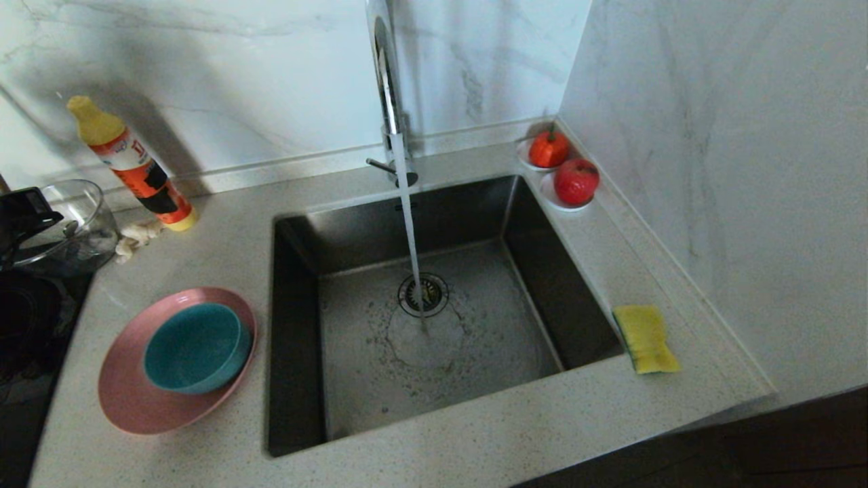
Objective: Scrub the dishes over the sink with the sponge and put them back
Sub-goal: Place the chopsticks on the glass basin
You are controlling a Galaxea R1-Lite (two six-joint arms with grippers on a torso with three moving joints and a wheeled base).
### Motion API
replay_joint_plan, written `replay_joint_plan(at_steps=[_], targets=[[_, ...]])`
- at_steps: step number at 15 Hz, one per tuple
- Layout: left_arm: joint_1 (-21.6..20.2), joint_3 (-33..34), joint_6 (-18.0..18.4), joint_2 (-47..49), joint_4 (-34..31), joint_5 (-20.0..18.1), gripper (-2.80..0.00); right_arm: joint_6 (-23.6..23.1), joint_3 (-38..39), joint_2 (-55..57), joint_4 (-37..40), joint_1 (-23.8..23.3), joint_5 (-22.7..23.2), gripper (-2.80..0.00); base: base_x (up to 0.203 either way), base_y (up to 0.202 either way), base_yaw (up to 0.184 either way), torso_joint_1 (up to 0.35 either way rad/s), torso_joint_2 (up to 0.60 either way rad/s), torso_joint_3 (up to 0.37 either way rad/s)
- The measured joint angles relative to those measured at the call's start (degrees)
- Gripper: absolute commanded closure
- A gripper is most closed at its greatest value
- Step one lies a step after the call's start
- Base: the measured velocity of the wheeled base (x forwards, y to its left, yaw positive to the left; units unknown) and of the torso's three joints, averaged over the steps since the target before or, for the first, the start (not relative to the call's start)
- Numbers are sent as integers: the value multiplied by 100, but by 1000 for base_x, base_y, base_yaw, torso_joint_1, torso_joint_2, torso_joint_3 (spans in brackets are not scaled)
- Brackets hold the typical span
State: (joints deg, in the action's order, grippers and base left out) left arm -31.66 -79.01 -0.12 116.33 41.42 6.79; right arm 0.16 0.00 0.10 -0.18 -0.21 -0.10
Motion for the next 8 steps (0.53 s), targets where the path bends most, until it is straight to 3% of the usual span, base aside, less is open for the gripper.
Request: replay_joint_plan(at_steps=[8], targets=[[55, -216, -236, 258, 425, 10, 0, 0, 0, 0, -2, 0, 0, 0, 0, 0, 0, 0, 0, 0]])
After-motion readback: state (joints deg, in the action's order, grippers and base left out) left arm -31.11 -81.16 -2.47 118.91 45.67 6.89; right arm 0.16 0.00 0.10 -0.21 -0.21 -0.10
